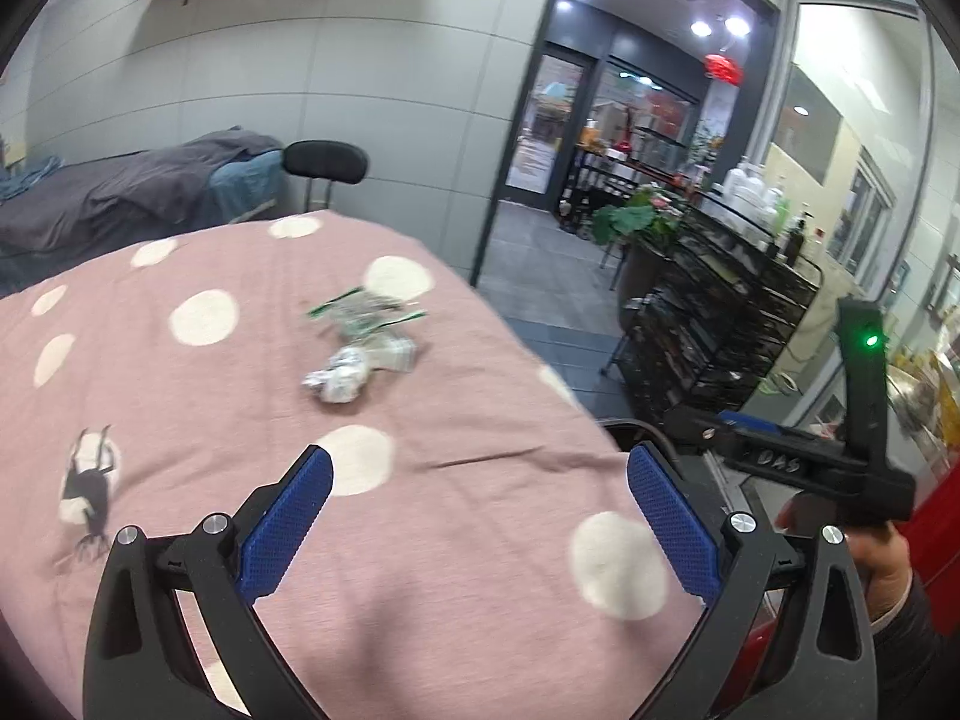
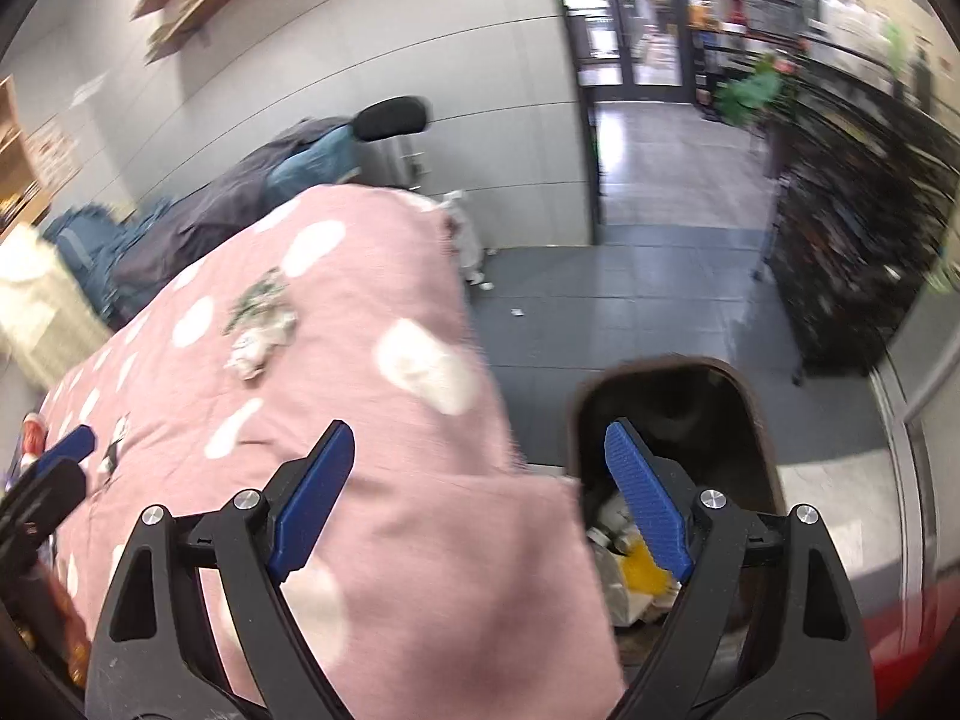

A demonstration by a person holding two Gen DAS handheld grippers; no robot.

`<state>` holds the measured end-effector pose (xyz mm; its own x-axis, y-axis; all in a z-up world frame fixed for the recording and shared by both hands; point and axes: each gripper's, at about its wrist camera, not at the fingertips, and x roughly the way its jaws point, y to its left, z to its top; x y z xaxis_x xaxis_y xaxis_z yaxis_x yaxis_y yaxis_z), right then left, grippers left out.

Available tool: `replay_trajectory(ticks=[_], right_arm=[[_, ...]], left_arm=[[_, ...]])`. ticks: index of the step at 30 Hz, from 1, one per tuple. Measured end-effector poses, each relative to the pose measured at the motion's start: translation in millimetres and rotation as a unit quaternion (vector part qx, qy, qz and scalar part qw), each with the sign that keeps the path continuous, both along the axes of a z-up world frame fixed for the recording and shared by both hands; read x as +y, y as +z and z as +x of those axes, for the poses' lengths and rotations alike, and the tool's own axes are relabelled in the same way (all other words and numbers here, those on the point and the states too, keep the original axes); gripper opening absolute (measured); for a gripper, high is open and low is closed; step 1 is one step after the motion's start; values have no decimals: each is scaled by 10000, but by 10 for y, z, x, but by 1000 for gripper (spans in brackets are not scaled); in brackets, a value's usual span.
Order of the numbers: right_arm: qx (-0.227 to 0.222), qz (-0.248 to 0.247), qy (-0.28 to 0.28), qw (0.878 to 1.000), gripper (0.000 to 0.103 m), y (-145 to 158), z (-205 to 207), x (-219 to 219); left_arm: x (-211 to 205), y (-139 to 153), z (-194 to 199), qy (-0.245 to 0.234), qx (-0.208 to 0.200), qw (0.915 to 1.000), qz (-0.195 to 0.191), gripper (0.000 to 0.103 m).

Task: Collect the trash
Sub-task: 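Move both tools back toward the wrappers on the bedspread, then grasp the clear green-edged wrapper with the right gripper while the left grasps the white paper wrapper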

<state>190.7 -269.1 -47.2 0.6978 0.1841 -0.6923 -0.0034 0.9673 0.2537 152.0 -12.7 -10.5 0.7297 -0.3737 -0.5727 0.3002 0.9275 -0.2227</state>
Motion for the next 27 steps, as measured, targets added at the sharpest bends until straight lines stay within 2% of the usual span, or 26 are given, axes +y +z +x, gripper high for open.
replay_trajectory(ticks=[6,12,16,18,24,26,27], right_arm=[[133,-74,707,9974,85,87,327,443],[215,-379,1490,9879,85,172,695,1068],[201,-675,1828,9806,85,209,967,1460],[257,-875,1950,9766,85,193,1153,1644],[551,-1271,2063,9686,84,42,1684,2006],[672,-1482,2079,9645,77,-64,1831,2117],[759,-1573,2075,9625,69,-130,1908,2162]], left_arm=[[526,-152,135,634,305,9975,-19,97],[838,-174,232,867,491,9950,-63,97],[892,-186,309,804,577,9950,-116,97],[856,-211,367,716,625,9955,-19,96],[804,-271,495,497,717,9962,-24,96],[779,-296,551,462,753,9961,74,96],[764,-307,580,430,763,9961,118,96]])
